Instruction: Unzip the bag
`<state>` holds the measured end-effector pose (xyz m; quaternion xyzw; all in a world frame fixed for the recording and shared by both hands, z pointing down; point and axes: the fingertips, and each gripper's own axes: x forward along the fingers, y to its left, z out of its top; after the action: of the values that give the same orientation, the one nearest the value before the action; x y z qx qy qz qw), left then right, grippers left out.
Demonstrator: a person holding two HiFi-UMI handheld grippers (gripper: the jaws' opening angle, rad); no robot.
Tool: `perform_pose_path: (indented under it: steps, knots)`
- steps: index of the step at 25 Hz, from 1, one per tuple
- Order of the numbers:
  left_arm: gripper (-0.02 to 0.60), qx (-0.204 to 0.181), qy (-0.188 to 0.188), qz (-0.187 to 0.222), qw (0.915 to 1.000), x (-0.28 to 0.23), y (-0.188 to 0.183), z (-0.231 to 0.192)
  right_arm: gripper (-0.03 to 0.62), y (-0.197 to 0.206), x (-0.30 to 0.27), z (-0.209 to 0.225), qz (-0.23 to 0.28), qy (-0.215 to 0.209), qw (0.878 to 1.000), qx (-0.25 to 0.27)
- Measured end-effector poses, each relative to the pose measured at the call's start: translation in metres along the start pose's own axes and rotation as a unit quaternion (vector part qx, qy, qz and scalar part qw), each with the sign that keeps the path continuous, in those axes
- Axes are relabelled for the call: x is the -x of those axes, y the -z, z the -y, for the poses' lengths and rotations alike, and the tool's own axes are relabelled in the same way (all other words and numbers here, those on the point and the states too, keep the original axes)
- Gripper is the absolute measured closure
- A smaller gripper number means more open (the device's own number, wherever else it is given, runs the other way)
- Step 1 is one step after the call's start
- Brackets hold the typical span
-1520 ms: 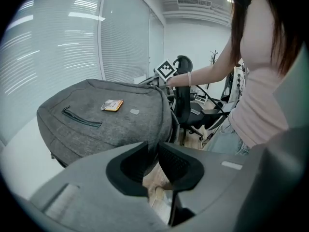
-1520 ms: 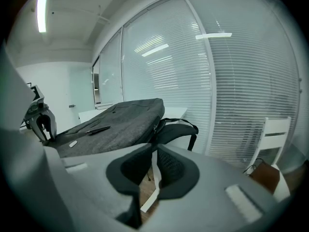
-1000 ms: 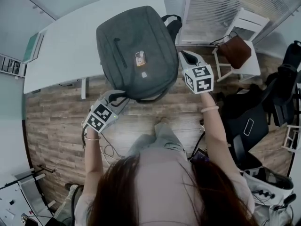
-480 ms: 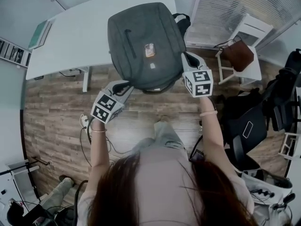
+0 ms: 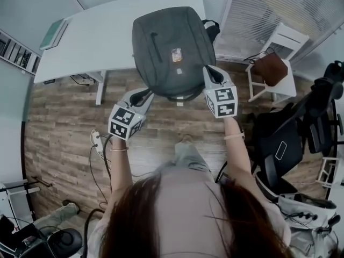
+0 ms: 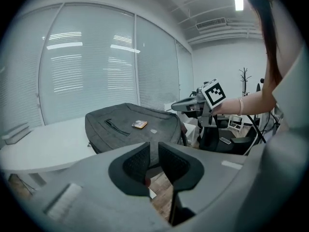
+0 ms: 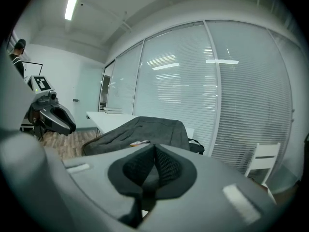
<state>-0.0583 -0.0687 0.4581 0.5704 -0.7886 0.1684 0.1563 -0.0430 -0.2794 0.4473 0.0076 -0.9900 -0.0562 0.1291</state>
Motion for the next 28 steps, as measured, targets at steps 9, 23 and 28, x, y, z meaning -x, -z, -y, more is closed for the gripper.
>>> perform_pose_path:
  steps: [9, 23, 28]
  knots:
    - [0.555, 0.021, -0.044, 0.054, 0.9973, 0.024, -0.019, 0.004, 0.591, -0.02, 0.024, -0.035, 0.022, -0.001, 1.0, 0.004]
    - [0.571, 0.048, -0.115, 0.1, 0.9872, 0.062, -0.038, 0.022, 0.591, -0.032, 0.057, -0.068, 0.047, -0.01, 0.999, -0.016]
    - [0.571, 0.077, -0.129, 0.125, 0.9807, 0.095, -0.033, 0.03, 0.591, -0.043, 0.081, -0.092, 0.059, -0.015, 0.998, -0.024]
